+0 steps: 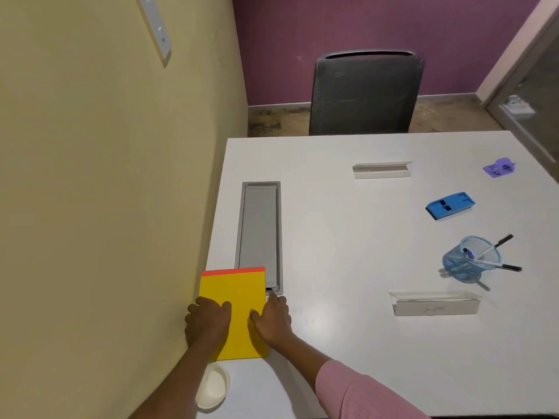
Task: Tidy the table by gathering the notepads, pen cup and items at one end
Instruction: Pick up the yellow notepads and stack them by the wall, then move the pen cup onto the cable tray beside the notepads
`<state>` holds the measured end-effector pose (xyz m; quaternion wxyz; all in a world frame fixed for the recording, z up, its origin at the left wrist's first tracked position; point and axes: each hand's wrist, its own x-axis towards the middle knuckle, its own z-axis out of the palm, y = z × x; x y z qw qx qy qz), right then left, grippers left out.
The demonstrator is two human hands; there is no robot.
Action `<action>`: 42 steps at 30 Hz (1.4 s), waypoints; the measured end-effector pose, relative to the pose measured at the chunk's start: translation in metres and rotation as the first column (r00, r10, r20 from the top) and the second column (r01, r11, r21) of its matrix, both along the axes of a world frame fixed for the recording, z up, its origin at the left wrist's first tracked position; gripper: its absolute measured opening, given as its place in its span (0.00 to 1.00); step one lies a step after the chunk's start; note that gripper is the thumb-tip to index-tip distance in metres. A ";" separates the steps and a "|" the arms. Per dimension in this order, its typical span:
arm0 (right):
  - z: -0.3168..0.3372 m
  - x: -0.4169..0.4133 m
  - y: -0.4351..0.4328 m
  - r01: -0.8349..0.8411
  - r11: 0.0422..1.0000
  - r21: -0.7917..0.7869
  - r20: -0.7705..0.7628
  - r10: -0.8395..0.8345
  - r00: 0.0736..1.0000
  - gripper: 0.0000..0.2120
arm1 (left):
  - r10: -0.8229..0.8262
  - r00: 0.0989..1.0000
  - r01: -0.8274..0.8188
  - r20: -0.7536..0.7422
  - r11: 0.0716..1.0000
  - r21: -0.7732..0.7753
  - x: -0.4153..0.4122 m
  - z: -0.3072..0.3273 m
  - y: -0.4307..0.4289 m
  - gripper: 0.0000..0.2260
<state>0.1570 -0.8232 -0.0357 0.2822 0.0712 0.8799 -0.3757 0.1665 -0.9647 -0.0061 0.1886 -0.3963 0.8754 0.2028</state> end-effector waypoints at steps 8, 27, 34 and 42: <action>0.023 -0.014 0.048 0.170 0.985 -0.022 -0.086 -0.172 0.981 0.29 | -0.202 0.978 0.198 -0.046 0.978 -0.069 -0.027 0.023 0.053 0.28; 0.086 -0.038 0.255 0.661 0.742 -0.112 -0.256 -0.664 0.702 0.25 | -0.688 0.652 0.693 -0.318 0.711 -0.118 -0.104 0.061 0.271 0.24; 0.092 -0.042 0.341 0.802 0.581 -0.141 -0.274 -0.801 0.532 0.21 | -0.758 0.550 0.785 -0.352 0.612 -0.093 -0.133 0.068 0.347 0.24; 0.088 -0.043 0.412 0.899 0.415 -0.141 -0.258 -0.892 0.372 0.21 | -0.784 0.435 0.873 -0.444 0.487 -0.005 -0.173 0.060 0.416 0.25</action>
